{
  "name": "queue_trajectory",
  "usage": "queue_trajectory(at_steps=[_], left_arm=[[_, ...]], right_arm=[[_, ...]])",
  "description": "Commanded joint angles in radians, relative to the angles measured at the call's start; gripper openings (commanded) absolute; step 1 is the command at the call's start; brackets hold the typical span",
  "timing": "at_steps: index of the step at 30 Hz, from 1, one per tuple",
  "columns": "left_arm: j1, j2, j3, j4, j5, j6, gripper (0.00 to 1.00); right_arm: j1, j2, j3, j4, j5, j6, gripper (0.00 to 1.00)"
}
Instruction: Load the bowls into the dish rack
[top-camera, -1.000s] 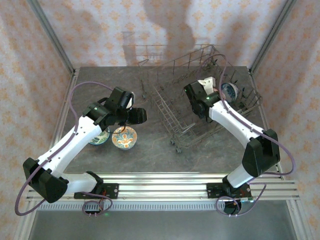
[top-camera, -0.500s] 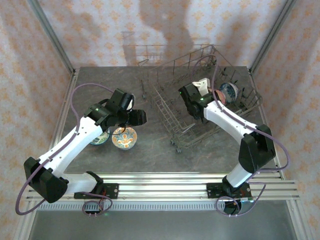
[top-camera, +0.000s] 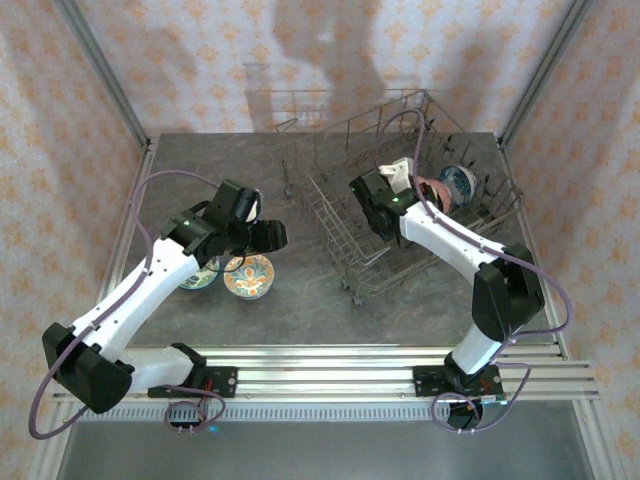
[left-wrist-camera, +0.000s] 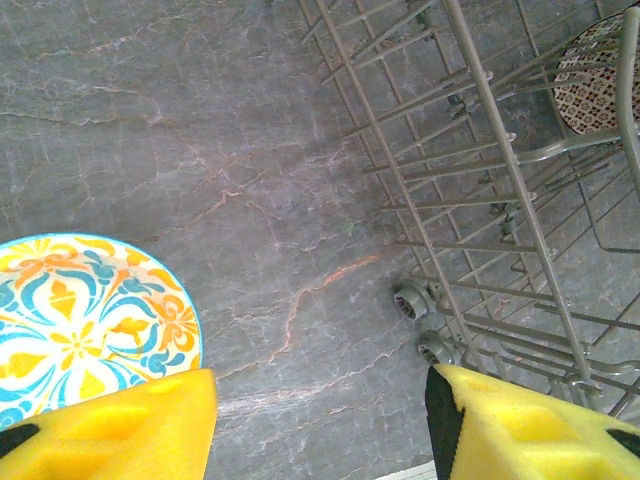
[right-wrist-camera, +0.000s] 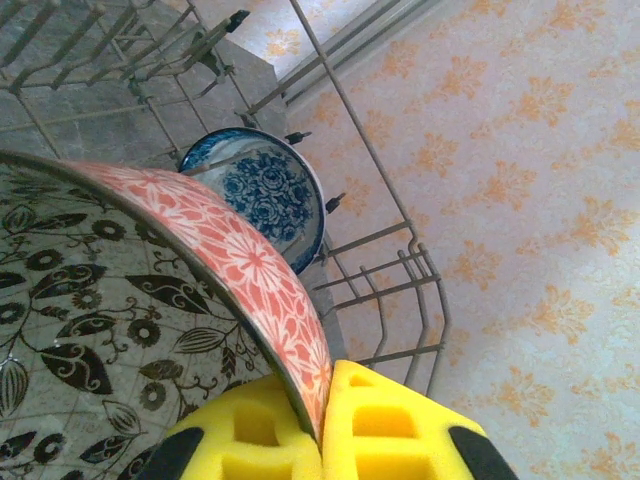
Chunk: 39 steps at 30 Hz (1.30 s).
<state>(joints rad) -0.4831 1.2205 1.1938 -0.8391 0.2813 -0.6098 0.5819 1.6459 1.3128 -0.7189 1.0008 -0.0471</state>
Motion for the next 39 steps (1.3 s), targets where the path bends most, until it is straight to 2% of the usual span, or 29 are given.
queue_trajectory(at_steps=[1,11,26,35,39], left_arm=[[0.008,-0.021,-0.013,0.017,-0.008,-0.002,0.59],[0.013,0.009,0.013,0.012,-0.004,0.008,0.59],[0.014,0.06,0.048,0.031,-0.012,-0.006,0.59],[0.014,0.053,0.037,0.036,-0.007,0.002,0.59],[0.015,0.05,0.029,0.043,-0.003,0.008,0.59]], right_arm=[[-0.002,-0.037,0.049,-0.024,0.097,-0.021,0.0],[-0.039,-0.062,-0.008,0.049,0.129,-0.084,0.0],[-0.004,-0.026,-0.079,0.193,0.109,-0.191,0.0],[0.017,0.019,-0.067,0.196,0.157,-0.211,0.0],[0.033,0.065,-0.012,0.123,0.2,-0.182,0.0]])
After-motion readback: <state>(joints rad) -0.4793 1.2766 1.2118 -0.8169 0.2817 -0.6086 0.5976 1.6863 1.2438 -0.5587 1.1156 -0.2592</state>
